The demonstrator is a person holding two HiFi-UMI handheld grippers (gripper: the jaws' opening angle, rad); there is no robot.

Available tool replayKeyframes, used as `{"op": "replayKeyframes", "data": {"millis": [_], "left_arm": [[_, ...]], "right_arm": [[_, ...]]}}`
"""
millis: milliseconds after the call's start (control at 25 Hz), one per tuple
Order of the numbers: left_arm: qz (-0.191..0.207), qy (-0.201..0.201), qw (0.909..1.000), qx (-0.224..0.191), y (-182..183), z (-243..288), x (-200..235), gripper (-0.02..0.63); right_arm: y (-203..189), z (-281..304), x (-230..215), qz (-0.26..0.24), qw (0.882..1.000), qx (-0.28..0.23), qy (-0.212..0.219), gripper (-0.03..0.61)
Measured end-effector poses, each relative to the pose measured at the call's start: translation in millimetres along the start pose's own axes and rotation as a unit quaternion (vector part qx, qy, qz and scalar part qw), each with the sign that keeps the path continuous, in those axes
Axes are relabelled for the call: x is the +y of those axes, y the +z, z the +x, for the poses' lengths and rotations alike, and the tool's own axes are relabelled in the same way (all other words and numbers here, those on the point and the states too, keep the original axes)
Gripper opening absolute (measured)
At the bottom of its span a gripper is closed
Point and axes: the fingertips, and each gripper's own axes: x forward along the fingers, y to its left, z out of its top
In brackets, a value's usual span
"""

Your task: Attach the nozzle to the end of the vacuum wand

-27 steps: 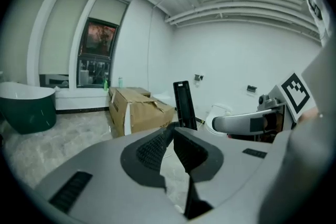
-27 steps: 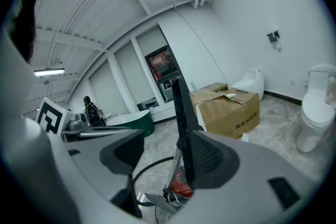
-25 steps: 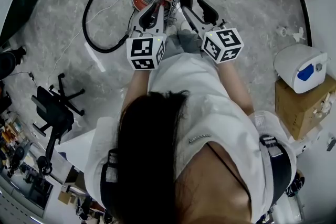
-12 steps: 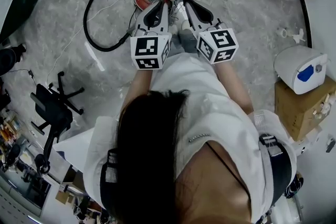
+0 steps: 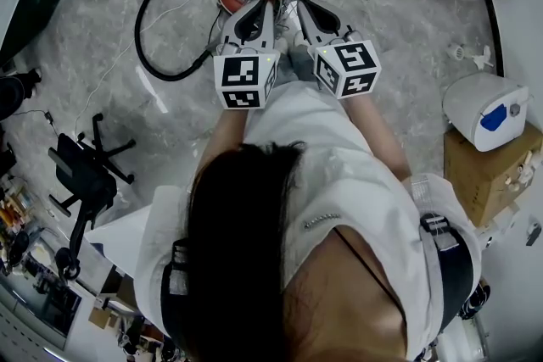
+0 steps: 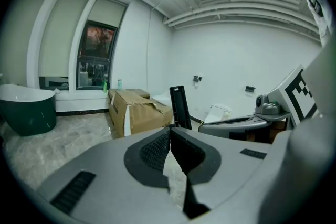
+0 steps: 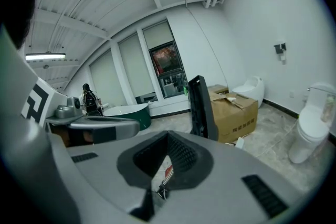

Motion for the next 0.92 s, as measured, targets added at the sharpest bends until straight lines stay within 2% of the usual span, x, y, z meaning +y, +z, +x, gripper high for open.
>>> {"op": "replayKeyframes", "data": {"millis": [920], "left_arm": [[0.003,0.002,0.9999,0.017,-10,8,6,0.008]], "right_arm": [[-10,15,5,-0.017,0.999,0.032,0.000,0.014]]}}
